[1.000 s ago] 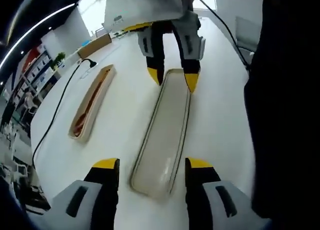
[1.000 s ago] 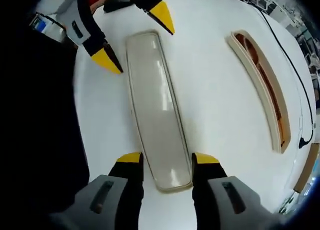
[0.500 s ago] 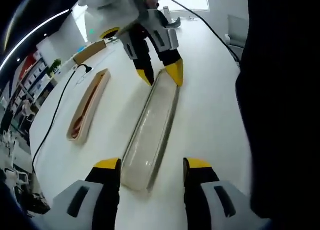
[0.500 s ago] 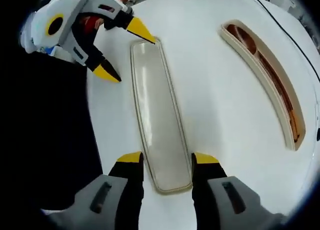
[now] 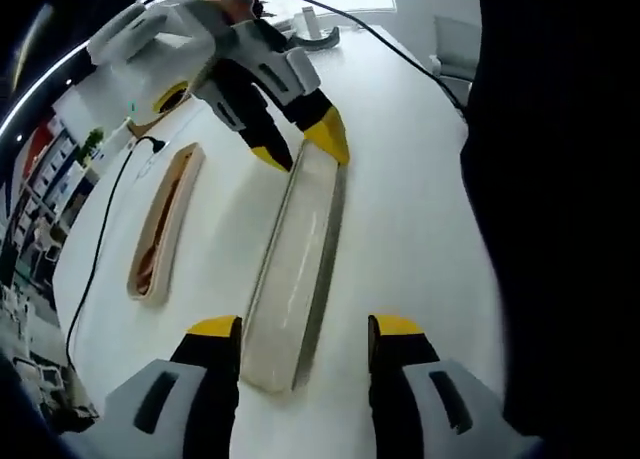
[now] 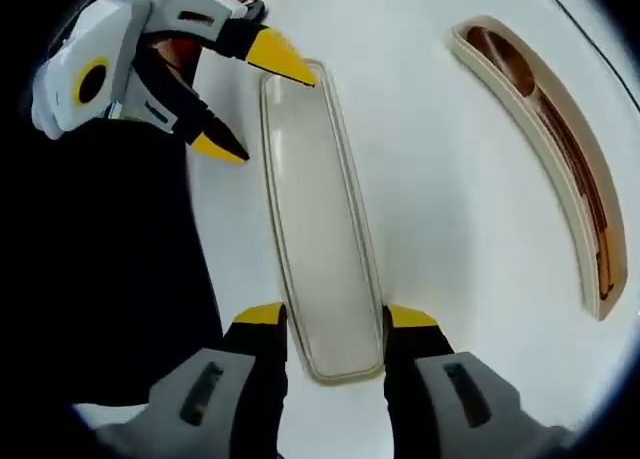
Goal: Arrange the utensils inside the cutlery case until each visible utensil rests in its matching compartment.
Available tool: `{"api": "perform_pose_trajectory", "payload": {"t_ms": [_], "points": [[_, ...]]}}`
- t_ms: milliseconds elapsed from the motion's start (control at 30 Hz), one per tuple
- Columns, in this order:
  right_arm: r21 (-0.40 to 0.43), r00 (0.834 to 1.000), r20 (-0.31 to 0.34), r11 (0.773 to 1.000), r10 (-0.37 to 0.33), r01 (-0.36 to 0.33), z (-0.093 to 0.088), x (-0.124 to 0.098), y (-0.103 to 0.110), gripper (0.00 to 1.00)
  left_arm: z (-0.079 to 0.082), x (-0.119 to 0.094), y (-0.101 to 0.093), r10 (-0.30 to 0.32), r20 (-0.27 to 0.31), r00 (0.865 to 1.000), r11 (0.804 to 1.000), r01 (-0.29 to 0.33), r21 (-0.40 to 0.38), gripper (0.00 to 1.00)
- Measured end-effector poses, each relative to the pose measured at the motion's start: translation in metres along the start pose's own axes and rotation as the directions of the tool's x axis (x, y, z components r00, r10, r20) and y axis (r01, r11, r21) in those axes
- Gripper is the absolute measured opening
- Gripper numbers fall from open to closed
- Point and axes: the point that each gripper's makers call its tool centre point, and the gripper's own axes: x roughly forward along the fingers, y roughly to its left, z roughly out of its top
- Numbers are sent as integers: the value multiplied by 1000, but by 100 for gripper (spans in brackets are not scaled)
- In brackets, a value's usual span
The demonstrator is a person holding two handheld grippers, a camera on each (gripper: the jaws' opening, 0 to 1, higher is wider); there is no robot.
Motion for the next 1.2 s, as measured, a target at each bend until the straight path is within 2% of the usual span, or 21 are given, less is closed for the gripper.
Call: {"api": "perform_pose_trajectory", "payload": {"t_ms": [133, 200, 233, 300, 367, 400, 433, 533, 600, 767, 833, 933, 1200], "points": [[-18, 999, -14, 999, 35, -35, -1, 0, 2, 35, 1, 0, -6, -26, -23, 999, 999, 27, 40, 41], [-42, 999, -25, 998, 47, -48, -2, 0, 3, 35, 4, -2, -8, -40, -32, 999, 992, 44, 120, 41], [-47, 998, -32, 998, 51, -52, -2, 0, 3, 35, 8, -2, -5, -26, -21, 999, 990, 29, 136, 41], [-47, 997, -45, 997, 59, -61, -2, 0, 3, 35, 7, -5, -8, -45, -37, 998, 990, 50, 129, 41], [-47, 996, -53, 996, 69, -72, -2, -1, 2, 35, 7, -7, -5, -24, -40, 999, 989, 30, 143, 40], [-42, 995, -57, 996, 80, -82, -1, -1, 2, 35, 3, -8, -8, -49, -65, 997, 984, 59, 165, 38], [-39, 994, -58, 995, 88, -90, -2, -2, 2, 35, 3, -8, -4, -32, -61, 998, 984, 42, 172, 33], [-24, 990, -57, 992, 125, -127, -2, -3, 2, 35, 0, -10, -6, -31, -79, 996, 971, 48, 233, 27], [-8, 986, -56, 988, 156, -157, -2, -4, 1, 35, 0, -13, -9, -37, -78, 996, 964, 56, 260, 27], [21, 971, -71, 974, 228, -227, -3, -6, 3, 35, -2, -17, -12, -46, -80, 996, 966, 65, 249, 26], [27, 963, -90, 967, 255, -254, -4, -5, 5, 35, -7, -8, 2, -54, -83, 995, 969, 72, 236, 25], [-14, 956, -118, 962, 268, -272, -5, -6, 6, 35, -9, -6, 0, -65, -88, 994, 972, 83, 219, 22], [-3, 949, -114, 955, 294, -296, -5, -7, 5, 35, -10, -8, -4, -76, -105, 992, 972, 97, 213, 18]]}}
